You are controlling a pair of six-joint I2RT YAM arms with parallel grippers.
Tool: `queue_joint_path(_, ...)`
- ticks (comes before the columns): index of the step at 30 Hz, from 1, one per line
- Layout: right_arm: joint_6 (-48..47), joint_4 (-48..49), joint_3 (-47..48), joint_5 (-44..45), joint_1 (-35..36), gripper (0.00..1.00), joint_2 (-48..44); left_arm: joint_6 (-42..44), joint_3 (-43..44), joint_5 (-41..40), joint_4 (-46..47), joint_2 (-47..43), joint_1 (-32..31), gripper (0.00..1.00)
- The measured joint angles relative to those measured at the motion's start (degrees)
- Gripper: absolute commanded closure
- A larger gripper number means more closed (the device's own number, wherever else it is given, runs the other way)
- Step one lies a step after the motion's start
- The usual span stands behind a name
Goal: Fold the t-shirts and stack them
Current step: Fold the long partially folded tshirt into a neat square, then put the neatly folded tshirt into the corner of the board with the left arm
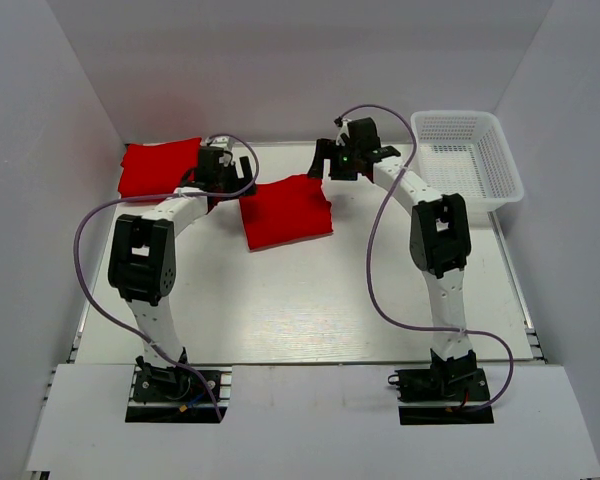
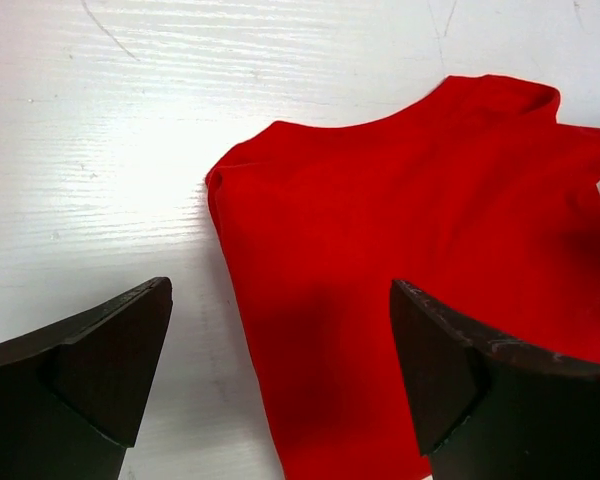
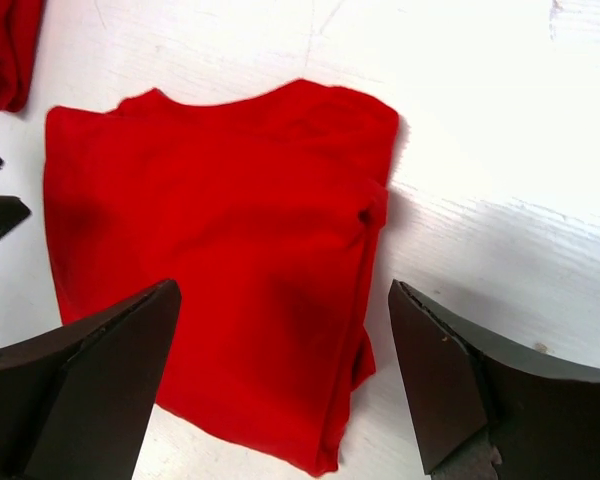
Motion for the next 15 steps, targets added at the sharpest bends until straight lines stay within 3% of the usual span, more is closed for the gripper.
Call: queue_joint_path(15,-4.0,-1.8,-18.1,5.4,0.1,0.10,-16.4,3.0,-0.4,3.8,-8.6,-1.3,0.0,0.00)
